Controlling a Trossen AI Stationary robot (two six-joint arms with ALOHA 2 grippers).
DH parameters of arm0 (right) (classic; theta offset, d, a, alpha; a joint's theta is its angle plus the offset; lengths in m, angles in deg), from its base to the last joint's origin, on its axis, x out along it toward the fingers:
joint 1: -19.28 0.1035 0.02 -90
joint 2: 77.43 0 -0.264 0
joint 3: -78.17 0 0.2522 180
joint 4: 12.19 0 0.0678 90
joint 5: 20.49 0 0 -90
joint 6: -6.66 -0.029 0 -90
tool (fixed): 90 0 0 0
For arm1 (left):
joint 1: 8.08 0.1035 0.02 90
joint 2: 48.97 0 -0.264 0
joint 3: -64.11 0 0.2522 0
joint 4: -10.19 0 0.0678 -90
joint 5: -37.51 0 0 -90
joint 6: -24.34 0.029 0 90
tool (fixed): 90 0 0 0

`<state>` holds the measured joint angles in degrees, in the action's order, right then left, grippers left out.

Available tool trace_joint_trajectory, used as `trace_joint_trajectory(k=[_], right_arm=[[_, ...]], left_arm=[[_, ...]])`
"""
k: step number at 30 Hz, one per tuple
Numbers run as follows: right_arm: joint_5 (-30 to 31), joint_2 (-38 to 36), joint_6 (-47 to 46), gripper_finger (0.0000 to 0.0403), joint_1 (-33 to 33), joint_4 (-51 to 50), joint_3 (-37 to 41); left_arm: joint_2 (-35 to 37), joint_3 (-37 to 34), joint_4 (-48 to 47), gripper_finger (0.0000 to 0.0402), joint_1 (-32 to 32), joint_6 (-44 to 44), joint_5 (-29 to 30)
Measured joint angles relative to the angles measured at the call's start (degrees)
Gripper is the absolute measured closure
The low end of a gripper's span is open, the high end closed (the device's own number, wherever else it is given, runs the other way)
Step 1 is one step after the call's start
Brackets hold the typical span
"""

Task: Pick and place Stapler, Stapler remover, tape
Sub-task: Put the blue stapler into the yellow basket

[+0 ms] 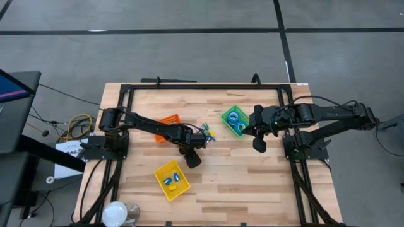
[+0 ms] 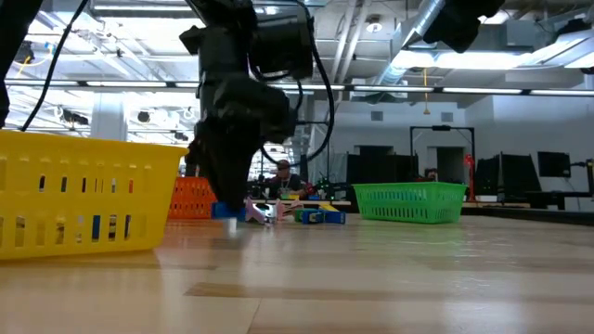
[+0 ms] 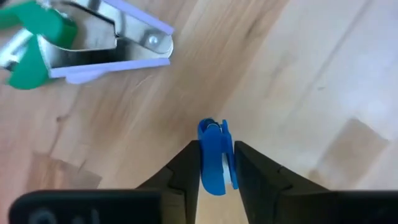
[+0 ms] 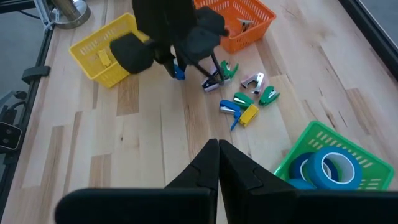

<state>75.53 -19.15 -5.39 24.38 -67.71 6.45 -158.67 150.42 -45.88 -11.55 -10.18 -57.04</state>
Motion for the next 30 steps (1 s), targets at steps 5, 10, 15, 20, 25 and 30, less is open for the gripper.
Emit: trace_joint_trajectory(k=[5,10,15,20,25,30], right_arm=[[0.0,0.0,0.0,0.0403,0.0,0.0,0.0],[0.0,0.0,0.0,0.0403,0.0,0.0,0.0],[0.0,0.0,0.0,0.0403,0.0,0.2,0.0],[0.0,0.0,0.0,0.0403,0.0,0.3,0.0],[0.0,0.0,0.0,0.0403,0.0,0.4,0.0],[0.0,0.0,0.0,0.0403,0.0,0.4,0.0]], left_arm=[[5.1,0.0,0.0,0.0322,0.3,0.1,0.0],[11.5,0.0,0.3,0.0325,0.1,3.1,0.3],[16.9,0.0,0.3,0.0325,-1.0,6.9,0.4],[20.7,-0.4,0.3,0.0325,-3.5,10.4,0.4],[23.7,-2.6,0.3,0.0325,-8.2,16.3,0.2],[25.8,-5.5,0.4,0.0325,-14.0,21.4,0.0]])
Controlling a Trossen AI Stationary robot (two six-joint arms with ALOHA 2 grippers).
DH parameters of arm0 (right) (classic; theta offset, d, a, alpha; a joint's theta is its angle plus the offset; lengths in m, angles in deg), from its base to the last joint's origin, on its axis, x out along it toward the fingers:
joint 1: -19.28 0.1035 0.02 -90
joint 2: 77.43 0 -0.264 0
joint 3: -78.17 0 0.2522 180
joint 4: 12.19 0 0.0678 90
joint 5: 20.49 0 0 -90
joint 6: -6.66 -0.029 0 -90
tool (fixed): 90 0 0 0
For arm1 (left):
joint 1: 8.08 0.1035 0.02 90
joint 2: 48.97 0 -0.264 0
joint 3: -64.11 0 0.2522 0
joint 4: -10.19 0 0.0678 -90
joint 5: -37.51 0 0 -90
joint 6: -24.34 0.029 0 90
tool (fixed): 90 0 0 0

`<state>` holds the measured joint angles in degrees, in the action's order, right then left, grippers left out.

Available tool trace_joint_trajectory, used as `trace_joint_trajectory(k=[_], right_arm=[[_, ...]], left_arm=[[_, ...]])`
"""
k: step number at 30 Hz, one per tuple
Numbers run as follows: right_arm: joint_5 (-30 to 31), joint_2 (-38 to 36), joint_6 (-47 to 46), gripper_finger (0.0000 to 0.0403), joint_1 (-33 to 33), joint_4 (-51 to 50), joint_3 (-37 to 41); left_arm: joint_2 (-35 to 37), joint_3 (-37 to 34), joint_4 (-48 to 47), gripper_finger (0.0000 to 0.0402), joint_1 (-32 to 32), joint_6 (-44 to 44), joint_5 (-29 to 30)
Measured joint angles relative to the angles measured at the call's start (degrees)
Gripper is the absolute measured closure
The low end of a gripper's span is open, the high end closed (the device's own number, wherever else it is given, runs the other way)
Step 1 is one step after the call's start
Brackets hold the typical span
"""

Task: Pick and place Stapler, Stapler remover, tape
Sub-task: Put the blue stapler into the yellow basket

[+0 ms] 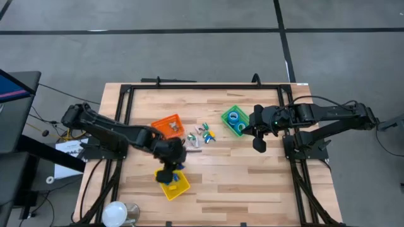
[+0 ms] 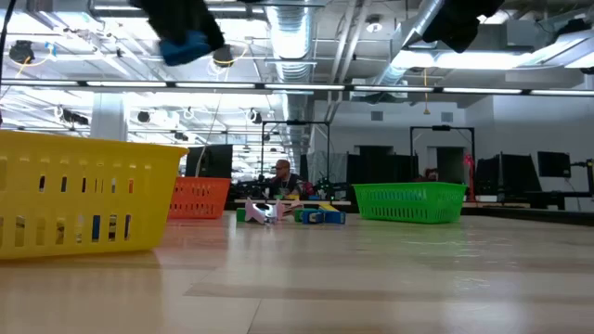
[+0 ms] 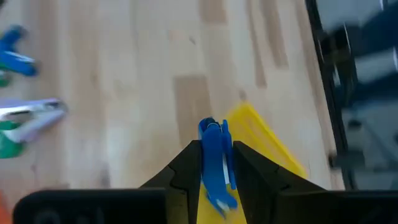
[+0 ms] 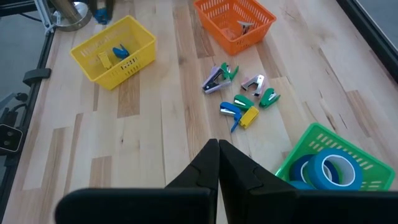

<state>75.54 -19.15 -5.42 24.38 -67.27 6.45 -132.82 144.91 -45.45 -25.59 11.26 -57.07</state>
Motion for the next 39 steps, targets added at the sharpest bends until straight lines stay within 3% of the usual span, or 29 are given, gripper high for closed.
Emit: trace_joint_trajectory(k=[8,20,34,39], right_arm=[[0.0,0.0,0.0,0.0403,0.0,0.0,0.0],[0.0,0.0,0.0,0.0403,0.0,0.0,0.0],[0.0,0.0,0.0,0.0403,0.0,0.0,0.0],[0.0,0.0,0.0,0.0403,0.0,0.0,0.0]], left_arm=[[0.3,-3.3,0.3,0.0325,-7.8,8.6,0.0],[0.3,-4.8,2.1,0.0310,-8.4,9.5,0.0],[0.3,-4.8,5.8,0.0208,-8.4,11.7,0.2],[0.3,-4.8,7.0,0.0189,-7.9,10.9,0.8]])
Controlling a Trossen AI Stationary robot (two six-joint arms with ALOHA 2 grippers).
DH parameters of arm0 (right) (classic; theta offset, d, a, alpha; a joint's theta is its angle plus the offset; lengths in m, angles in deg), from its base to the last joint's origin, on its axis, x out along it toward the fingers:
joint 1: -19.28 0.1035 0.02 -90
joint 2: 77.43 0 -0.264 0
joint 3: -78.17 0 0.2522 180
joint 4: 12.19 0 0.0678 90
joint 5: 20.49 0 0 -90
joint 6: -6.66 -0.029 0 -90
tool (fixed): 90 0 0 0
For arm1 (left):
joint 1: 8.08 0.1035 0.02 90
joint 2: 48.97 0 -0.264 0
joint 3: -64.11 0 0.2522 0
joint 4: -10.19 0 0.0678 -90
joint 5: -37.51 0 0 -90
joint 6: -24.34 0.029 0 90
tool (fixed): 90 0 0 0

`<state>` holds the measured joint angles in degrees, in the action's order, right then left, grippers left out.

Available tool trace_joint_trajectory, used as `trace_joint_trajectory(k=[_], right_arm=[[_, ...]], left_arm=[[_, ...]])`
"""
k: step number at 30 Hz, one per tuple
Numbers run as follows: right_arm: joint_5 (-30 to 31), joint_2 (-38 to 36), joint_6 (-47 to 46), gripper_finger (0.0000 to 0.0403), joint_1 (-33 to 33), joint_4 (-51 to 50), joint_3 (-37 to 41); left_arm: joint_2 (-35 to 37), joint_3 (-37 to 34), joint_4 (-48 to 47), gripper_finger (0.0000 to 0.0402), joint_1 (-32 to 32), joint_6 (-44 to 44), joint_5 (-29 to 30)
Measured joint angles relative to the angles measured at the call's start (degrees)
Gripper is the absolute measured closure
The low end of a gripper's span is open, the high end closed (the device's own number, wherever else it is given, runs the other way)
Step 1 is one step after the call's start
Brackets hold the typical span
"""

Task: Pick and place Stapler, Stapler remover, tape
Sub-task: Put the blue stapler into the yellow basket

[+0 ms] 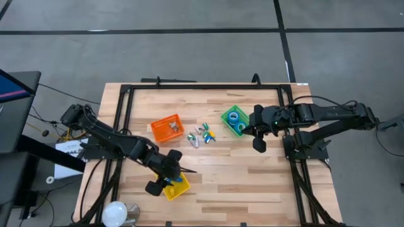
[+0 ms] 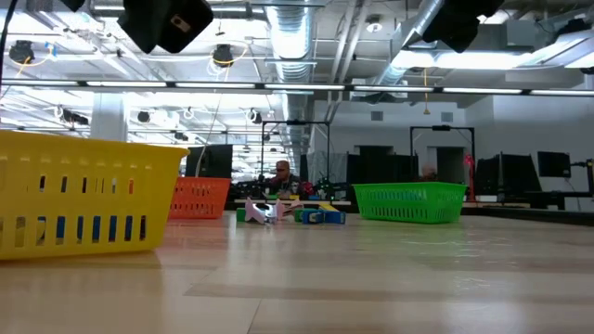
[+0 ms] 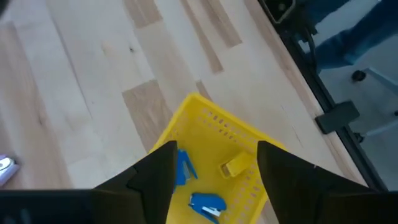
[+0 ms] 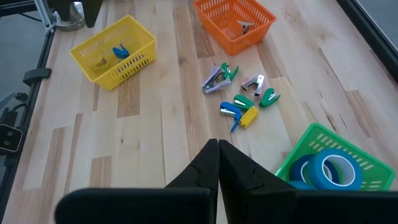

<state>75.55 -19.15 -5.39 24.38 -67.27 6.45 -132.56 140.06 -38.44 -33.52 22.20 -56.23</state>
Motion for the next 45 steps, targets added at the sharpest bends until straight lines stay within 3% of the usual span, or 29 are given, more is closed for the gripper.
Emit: trace_joint_trajectory(k=[12,23,34,45], right_arm=[[0.0,0.0,0.0,0.0403,0.0,0.0,0.0],[0.0,0.0,0.0,0.0403,0.0,0.0,0.0],[0.0,2.9,0.0,0.0403,0.0,6.1,0.0],[-1.7,14.5,1.9,0.0394,-1.0,11.8,0.0]], left_arm=[[0.0,0.1,3.0,0.0193,8.0,-0.3,1.1],[0.9,4.2,4.3,0.0206,16.3,-0.3,1.1],[11.9,4.3,6.0,0.0216,23.1,0.0,1.6],[19.9,4.4,7.6,0.0222,25.6,0.0,9.1]])
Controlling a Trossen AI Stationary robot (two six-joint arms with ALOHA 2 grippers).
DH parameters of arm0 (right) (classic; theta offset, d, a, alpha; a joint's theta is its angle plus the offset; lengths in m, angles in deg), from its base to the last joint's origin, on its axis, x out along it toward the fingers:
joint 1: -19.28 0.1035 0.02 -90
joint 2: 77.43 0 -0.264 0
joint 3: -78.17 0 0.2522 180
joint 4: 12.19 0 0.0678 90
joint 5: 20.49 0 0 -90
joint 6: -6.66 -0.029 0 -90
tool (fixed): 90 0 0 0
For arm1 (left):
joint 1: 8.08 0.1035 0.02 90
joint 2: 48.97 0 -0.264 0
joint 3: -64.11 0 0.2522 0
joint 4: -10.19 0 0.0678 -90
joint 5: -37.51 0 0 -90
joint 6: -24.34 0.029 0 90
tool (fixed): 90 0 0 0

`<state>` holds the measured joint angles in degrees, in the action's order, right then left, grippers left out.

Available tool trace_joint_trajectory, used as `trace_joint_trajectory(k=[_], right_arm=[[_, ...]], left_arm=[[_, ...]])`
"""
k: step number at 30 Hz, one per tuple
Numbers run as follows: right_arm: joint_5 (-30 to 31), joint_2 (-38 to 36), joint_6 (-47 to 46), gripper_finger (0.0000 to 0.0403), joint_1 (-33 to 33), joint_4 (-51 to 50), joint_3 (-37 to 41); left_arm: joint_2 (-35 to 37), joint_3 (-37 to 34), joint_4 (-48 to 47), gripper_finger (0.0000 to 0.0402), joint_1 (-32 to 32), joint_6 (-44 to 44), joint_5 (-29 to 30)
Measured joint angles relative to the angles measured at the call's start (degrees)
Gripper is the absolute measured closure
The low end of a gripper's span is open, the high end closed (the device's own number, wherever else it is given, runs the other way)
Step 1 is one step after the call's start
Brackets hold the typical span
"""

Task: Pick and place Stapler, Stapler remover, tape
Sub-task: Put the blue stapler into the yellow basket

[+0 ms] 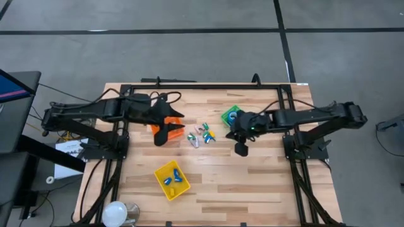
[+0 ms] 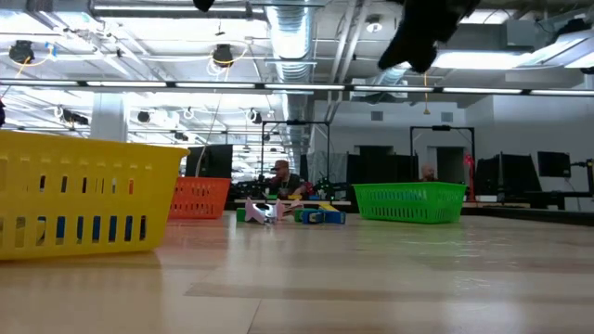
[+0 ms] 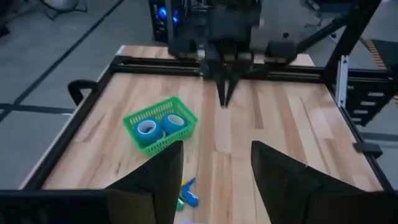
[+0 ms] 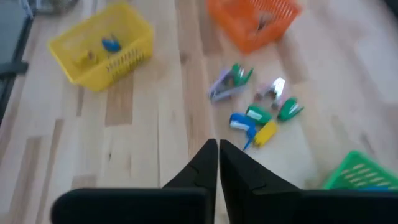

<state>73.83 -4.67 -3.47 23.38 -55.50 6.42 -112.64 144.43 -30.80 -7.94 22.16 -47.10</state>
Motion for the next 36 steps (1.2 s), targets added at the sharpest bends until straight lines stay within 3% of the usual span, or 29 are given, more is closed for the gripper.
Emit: trace_joint_trajectory(k=[16,26,36], right_arm=[[-8.1,13.3,-1.5,0.0247,-5.5,2.7,0.0],[-9.0,23.4,-1.4,0.0217,-6.7,9.7,0.0],[-8.8,30.7,-1.3,0.0224,-6.9,12.8,-0.3]], left_arm=[[-0.3,-2.1,0.4,0.0227,0.0,-0.2,1.0],[-0.3,-2.6,1.0,0.0233,0.0,-0.2,1.0],[-0.3,-2.6,1.8,0.0239,0.0,-0.2,1.0]])
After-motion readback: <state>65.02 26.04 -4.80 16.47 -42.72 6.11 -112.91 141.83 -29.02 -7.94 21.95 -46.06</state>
